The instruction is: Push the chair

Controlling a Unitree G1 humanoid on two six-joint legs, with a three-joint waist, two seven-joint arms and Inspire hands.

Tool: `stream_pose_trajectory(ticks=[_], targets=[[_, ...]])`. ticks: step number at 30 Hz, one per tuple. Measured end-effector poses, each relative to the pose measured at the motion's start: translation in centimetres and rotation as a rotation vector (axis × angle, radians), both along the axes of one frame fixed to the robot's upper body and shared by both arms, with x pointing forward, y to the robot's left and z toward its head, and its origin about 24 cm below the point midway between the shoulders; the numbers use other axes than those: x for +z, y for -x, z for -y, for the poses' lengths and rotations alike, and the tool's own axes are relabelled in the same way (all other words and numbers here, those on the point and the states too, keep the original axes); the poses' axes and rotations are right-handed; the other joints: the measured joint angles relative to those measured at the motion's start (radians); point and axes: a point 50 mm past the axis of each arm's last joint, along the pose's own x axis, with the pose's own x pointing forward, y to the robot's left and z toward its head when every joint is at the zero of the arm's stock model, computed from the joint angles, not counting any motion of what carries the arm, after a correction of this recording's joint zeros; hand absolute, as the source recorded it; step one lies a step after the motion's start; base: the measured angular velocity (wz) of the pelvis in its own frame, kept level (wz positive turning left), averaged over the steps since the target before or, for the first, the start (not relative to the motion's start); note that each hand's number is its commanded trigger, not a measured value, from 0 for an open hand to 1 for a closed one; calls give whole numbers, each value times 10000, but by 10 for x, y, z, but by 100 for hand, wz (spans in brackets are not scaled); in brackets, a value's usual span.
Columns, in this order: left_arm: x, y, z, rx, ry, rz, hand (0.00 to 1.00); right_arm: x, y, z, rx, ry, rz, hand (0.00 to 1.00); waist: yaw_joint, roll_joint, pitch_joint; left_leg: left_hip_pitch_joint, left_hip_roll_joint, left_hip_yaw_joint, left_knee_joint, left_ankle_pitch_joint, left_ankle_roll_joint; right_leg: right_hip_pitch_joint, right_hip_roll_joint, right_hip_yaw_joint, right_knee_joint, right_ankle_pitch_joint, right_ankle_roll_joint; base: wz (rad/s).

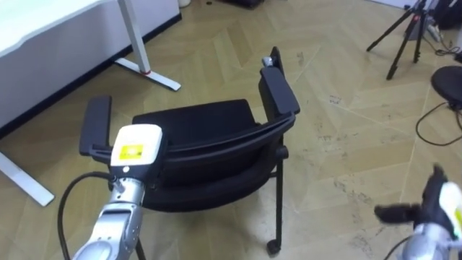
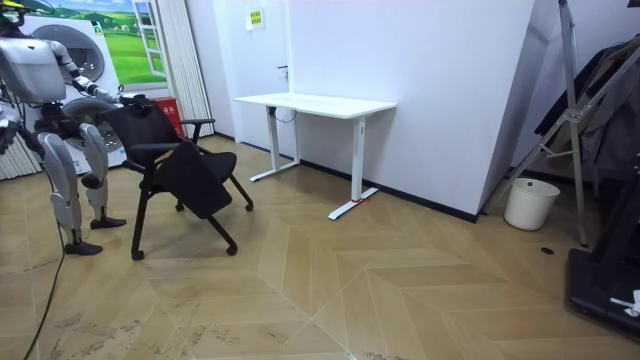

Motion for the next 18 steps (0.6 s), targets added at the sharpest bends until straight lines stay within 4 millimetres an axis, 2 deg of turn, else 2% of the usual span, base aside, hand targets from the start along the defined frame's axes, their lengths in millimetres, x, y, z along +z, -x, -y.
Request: stream_pose_trajectory(ticks=[5,9,18], targets=[[2,-1,2,-75,34,-134,100,29,-14,-8,774,1450,1000,0,156,33,-14,22,1,15,0,0,0,-22,6,8,75,2,-3,-2],[3,-2,2,-96,42,-195,100,48,-27,-28,2014,2548,1385,0,210,4,5,35,3,72,-5,0,0,-40,5,23,109,-6,-9,-2],[13,-6,6,-545,-49,-91,100,73,-42,-75,4847,3072,1591,0,516,-64,37,-22,7,18,-11,0,0,-48,5,2,77,-8,-7,2]])
